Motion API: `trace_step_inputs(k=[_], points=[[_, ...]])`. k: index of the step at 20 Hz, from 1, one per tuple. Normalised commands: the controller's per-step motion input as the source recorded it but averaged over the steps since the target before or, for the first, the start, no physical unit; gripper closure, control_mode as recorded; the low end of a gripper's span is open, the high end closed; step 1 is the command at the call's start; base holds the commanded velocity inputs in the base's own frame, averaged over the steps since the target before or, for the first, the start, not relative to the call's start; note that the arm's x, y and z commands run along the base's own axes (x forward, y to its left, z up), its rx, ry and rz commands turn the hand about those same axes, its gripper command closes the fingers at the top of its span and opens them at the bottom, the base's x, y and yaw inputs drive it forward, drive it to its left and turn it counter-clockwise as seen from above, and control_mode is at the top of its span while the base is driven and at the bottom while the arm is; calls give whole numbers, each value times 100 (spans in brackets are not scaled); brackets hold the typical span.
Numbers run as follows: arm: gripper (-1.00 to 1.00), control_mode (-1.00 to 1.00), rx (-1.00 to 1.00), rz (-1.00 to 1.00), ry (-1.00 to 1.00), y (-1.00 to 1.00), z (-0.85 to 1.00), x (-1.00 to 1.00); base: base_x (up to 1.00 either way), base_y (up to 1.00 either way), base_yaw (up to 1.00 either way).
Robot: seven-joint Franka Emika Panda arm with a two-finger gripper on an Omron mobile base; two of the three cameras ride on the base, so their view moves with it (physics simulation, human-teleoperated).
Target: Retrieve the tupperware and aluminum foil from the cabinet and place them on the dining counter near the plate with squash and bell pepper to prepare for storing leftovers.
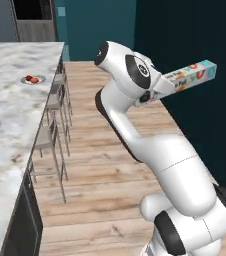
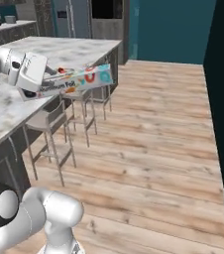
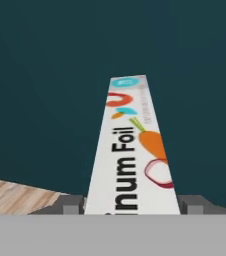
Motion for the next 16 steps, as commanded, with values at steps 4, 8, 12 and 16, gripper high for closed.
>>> trace_step_inputs(k=[4, 8, 12, 16], points=[[100, 100, 0, 0, 0, 0, 0, 0, 100, -67, 42], [100, 100, 0, 0, 0, 0, 0, 0, 100, -48, 47], [100, 100, 0, 0, 0, 0, 0, 0, 100, -50, 47], [100, 100, 0, 0, 0, 0, 0, 0, 100, -71, 40]])
